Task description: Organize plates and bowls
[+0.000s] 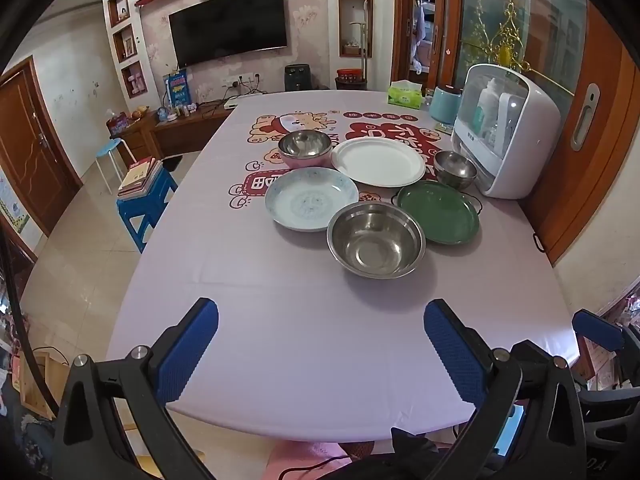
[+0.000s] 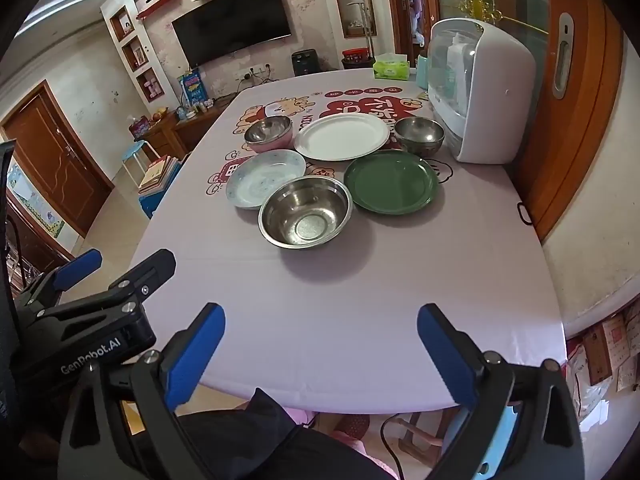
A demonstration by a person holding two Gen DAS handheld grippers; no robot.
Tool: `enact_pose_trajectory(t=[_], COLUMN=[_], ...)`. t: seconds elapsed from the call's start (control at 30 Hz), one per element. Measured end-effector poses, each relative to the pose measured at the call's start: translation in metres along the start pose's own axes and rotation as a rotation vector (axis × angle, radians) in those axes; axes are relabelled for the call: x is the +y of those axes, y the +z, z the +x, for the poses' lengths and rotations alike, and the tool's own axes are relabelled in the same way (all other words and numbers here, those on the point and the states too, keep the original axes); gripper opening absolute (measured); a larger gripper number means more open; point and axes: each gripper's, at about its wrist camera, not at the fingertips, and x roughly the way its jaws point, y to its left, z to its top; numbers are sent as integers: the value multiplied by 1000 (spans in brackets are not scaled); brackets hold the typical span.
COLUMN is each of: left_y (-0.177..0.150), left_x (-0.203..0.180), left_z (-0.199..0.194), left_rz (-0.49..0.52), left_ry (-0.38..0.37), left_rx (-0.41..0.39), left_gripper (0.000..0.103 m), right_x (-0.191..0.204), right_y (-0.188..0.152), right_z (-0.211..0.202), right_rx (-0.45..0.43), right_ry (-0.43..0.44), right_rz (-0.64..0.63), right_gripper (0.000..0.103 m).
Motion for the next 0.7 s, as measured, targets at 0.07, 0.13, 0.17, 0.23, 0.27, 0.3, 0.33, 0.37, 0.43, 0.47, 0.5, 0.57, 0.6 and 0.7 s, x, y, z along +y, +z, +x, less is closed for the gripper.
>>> enact_pose_trajectory(t=[0.07, 0.13, 0.17, 0.23, 0.27, 0.3, 0.33, 0.37, 0.43, 0.47, 0.5, 0.57, 0.6, 0.7], left_y=[0, -1, 0, 0, 0, 0, 0, 0, 0, 0, 0, -1, -4, -5], left_x=[1, 2, 0, 0, 0, 0, 0, 0, 0, 0, 0, 2, 2, 2], left_z=[-1, -2, 0, 0, 0, 0, -1, -1, 0, 0, -1, 1, 4, 3], left_rz=[-1, -1, 5, 6, 6, 6, 7, 7, 6, 5, 3, 2, 2, 3], left_ry=[-2, -4, 6, 8, 8, 8, 8, 8, 10, 12, 13, 13, 14, 18], left_rx=[-3, -8, 8, 8, 8, 8, 7, 6, 9, 8, 7, 6, 6, 7], left_gripper=[102, 102, 102, 102, 102, 102, 102, 102, 102, 102, 102, 102, 102, 102], right_x=[0, 0, 0, 0, 0, 0, -1, -1, -1, 0, -1, -1, -1, -1], right_y=[0, 0, 0, 0, 1, 1, 0, 0, 0, 0, 0, 0, 0, 0], right_z=[0, 0, 0, 0, 0, 1, 0, 0, 0, 0, 0, 0, 0, 0], right_rx=[1, 0, 0, -1, -1, 0, 0, 0, 1, 1, 0, 0, 0, 0], right_ry=[2, 2, 2, 2, 2, 2, 5, 5, 5, 5, 6, 6, 6, 7], right_rz=[2, 3, 4, 4, 5, 5, 3, 3, 3, 4, 4, 4, 4, 4], right_gripper=[98, 98, 98, 98, 98, 98, 98, 98, 98, 98, 98, 98, 98, 98])
